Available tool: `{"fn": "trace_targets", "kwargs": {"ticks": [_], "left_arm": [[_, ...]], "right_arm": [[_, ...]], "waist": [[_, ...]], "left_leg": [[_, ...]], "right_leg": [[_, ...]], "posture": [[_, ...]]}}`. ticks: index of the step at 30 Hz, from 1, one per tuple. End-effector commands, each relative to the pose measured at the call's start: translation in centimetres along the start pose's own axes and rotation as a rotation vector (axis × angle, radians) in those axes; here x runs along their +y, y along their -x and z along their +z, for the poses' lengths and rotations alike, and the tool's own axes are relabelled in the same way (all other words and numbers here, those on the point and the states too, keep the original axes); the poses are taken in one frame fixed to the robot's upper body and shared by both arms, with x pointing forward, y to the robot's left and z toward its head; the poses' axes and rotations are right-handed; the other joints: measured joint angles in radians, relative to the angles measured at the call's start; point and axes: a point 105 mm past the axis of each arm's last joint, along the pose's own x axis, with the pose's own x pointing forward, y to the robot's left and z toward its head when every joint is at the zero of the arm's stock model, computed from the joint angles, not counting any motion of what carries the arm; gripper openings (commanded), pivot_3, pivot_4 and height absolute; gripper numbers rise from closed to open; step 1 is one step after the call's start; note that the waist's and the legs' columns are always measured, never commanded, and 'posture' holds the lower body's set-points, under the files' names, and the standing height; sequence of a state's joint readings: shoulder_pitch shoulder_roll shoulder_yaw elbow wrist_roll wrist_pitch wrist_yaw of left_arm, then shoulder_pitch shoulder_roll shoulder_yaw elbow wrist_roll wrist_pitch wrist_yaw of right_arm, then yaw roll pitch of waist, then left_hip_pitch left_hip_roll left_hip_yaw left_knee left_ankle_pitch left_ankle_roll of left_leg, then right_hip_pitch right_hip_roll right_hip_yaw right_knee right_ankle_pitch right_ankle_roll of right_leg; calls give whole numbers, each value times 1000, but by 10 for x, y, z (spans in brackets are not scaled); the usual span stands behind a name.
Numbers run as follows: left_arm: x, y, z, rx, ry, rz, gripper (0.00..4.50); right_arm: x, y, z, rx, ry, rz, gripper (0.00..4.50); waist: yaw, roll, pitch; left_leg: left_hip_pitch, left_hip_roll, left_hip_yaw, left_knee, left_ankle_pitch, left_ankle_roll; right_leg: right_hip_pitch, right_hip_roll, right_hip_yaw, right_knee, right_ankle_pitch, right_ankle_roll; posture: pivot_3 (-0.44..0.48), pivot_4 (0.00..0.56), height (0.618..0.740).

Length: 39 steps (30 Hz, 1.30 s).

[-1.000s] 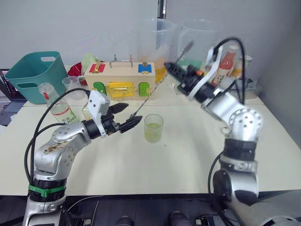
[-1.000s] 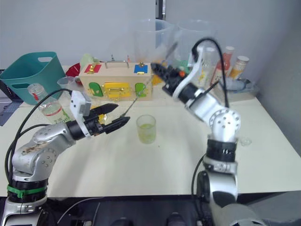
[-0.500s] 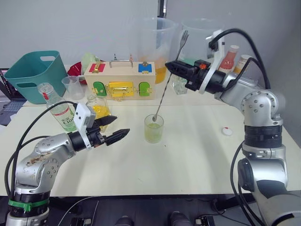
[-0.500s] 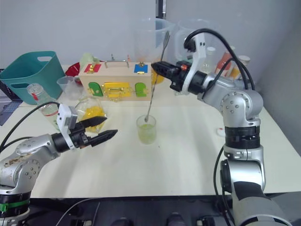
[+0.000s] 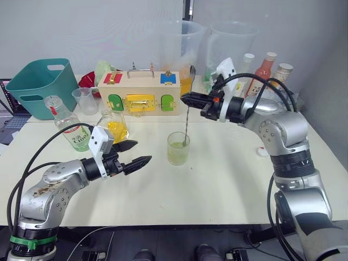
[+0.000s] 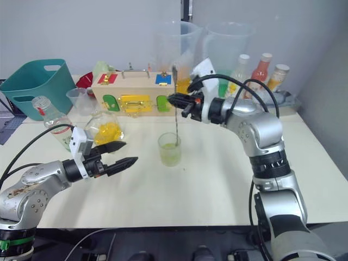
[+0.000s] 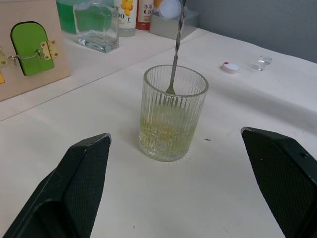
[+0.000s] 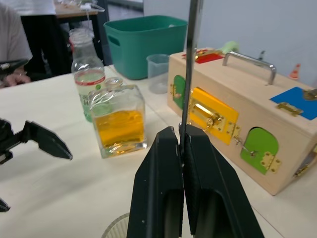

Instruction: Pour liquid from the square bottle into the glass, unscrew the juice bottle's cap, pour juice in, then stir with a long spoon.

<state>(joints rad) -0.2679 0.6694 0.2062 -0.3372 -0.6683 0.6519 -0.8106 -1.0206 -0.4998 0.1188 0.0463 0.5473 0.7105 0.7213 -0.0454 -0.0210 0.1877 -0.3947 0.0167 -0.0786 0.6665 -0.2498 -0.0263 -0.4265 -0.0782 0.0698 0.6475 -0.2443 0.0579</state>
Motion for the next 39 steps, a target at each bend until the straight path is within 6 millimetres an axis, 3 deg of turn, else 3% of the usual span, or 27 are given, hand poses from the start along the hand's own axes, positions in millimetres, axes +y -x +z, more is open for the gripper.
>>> {"fn": "trace_targets", "kwargs": {"ticks": [1,8,16,27,39], "left_arm": [[-3,-2,9,-26,-43,-12,4463],[-5,-5,3,-4,-41,-40,4463],[-4,-6,4,-5,-55,-36,4463],[-5,-6,1,0,-69,-37,4463],[-7,-9,1,3,-73,-56,4463]], "right_arm": [[14,2,10,-17,47,51,0],[31,3,8,-11,-11,126,0],[20,-1,14,-100,-25,27,0],[12,-17,11,-123,102,-41,0],[31,-9,0,-11,95,103,0]], "waist": [[0,0,0],[0,0,0],[-1,0,0],[-1,0,0],[0,0,0]], "left_leg": [[0,0,0,0,0,0],[0,0,0,0,0,0],[0,0,0,0,0,0],[0,0,0,0,0,0],[1,0,0,0,0,0]], "right_leg": [[0,0,0,0,0,0],[0,0,0,0,0,0],[0,0,0,0,0,0],[0,0,0,0,0,0],[0,0,0,1,0,0]], "posture": [[0,150,731],[0,150,731],[0,150,731],[0,150,731],[0,150,731]]}}
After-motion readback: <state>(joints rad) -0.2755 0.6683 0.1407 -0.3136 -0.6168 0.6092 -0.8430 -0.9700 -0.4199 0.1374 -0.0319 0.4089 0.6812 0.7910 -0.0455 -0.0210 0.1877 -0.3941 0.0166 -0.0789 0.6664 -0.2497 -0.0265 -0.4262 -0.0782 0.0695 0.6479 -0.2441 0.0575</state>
